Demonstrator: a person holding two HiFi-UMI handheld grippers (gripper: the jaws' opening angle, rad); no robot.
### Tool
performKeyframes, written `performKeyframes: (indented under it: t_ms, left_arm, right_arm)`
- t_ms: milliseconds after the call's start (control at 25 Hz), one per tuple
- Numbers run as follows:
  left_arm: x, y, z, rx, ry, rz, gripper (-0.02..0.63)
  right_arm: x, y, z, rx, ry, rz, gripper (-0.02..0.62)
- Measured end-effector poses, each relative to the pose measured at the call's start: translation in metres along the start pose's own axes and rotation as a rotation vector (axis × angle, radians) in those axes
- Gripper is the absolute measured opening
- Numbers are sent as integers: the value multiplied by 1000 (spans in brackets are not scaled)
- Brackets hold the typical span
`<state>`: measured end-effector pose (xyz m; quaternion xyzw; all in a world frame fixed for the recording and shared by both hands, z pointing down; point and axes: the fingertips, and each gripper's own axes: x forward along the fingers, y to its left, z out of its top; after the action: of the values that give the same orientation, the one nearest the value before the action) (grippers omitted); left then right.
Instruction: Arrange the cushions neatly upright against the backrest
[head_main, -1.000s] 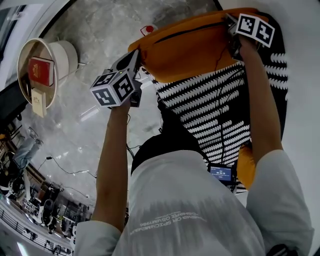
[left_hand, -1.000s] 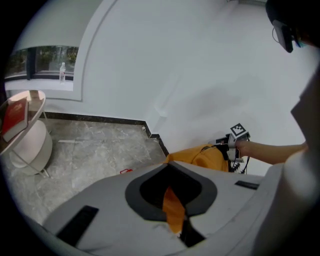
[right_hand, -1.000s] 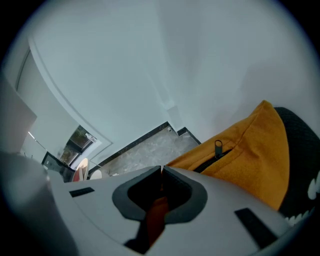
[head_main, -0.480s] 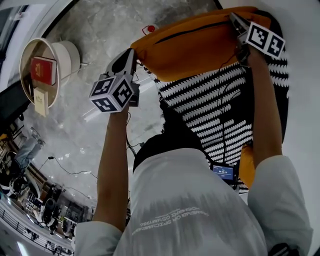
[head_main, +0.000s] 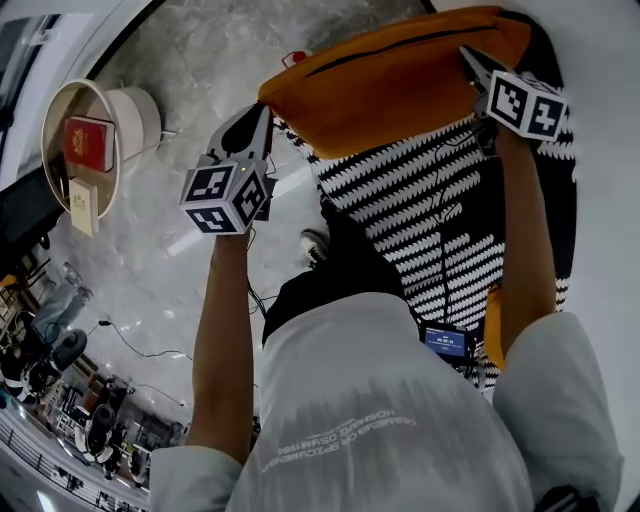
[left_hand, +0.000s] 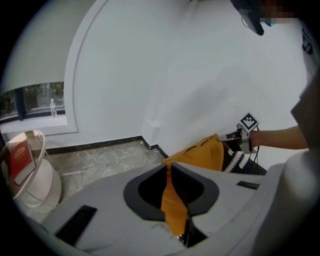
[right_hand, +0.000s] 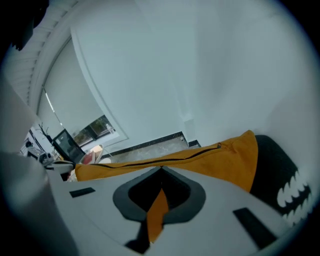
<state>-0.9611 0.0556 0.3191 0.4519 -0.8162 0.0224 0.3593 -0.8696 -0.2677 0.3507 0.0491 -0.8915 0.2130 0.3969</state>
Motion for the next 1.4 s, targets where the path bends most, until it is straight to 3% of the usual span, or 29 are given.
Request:
performKeyframes:
  t_ms: [280,680,880,1040,1280,1400]
  left_arm:
    - [-13,-26,-8,103,27,-64,52]
    - [-57,-33,-21,242,35,-181,14]
    - [-108,-47,-11,329,15,-319,13]
    - [-153,-71,-21,400,6,-460,12]
    - [-232,-93,-22,545,-45,-595,12]
    - [-271,-100,-17,579,-64,-645,12]
  right_arm:
    - [-39,13,-7,-141,10,-96,2]
    - [-112,74,-46,-111,-85,-177,2]
    - [-180,136,-54,-164,-124,-258,2]
    - [-247,188,-86,-173,-171,-346,2]
    - [-344,277,-132,-137,-318,-514,2]
    - [-386,319,-153,-137,-369,-561,2]
